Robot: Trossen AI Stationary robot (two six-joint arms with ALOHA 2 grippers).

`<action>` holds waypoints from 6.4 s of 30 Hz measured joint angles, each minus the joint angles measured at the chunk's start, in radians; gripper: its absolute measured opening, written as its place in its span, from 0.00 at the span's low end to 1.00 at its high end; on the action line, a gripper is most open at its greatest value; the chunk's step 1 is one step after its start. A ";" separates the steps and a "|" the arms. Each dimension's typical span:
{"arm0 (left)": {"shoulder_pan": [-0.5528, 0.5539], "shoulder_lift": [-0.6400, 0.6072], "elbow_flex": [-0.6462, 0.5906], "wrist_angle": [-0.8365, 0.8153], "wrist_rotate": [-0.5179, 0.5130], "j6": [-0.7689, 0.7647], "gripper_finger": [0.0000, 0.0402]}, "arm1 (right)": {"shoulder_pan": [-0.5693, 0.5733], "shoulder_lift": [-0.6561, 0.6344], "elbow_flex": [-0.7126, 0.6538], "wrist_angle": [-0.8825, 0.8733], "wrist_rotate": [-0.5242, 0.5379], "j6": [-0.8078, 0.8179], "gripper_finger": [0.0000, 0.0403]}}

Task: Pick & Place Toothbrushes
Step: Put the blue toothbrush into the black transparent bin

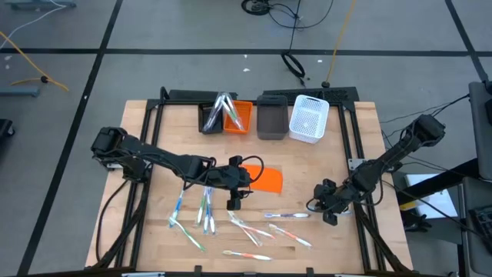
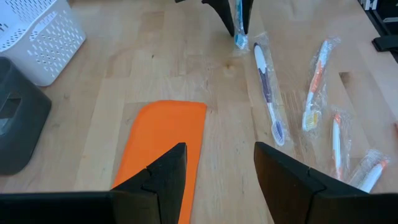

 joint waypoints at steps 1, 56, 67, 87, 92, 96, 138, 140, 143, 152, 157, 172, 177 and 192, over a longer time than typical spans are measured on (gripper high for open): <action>0.000 0.000 0.000 0.000 0.000 0.000 0.46 | 0.000 0.000 0.000 -0.002 0.000 0.002 0.20; 0.055 0.080 0.000 0.791 0.000 -0.011 0.46 | -0.136 0.008 0.218 1.083 0.613 -1.204 0.00; 0.068 0.182 0.000 0.916 0.003 -0.063 0.46 | -0.186 0.013 0.218 1.112 0.613 -1.235 0.00; 0.080 0.206 0.000 1.025 0.031 -0.036 0.05 | -0.199 0.012 0.218 1.099 0.610 -1.237 0.00; 0.081 0.206 0.000 1.018 0.036 -0.033 0.02 | -0.199 0.012 0.218 1.082 0.609 -1.235 0.00; 0.081 0.206 0.000 1.012 0.036 -0.033 0.01 | -0.199 0.012 0.218 1.070 0.609 -1.235 0.00; 0.331 0.129 0.000 0.674 -0.085 -0.029 0.00 | -0.150 -0.042 0.218 0.766 0.613 -1.027 0.41; 0.353 0.129 0.000 0.657 -0.084 -0.029 0.00 | -0.150 -0.041 0.218 0.754 0.613 -1.015 0.41; 0.384 0.129 0.000 0.654 -0.083 -0.029 0.00 | -0.150 -0.031 0.218 0.749 0.613 -0.999 0.40; 0.476 0.129 0.000 0.653 -0.082 -0.056 0.00 | -0.151 -0.001 0.218 0.752 0.613 -0.999 0.40; 0.515 0.136 0.000 0.685 -0.084 -0.069 0.00 | -0.151 0.000 0.218 0.753 0.613 -0.998 0.40; 0.581 0.300 0.260 0.345 -0.079 -0.104 0.00 | -0.153 0.000 0.218 0.767 0.613 -0.999 0.39; 0.587 0.361 0.342 0.261 -0.067 -0.128 0.00 | -0.155 0.000 0.217 0.766 0.613 -0.999 0.39; 0.627 0.410 0.366 0.189 0.010 -0.247 0.00 | -0.155 0.000 0.217 0.756 0.613 -0.999 0.38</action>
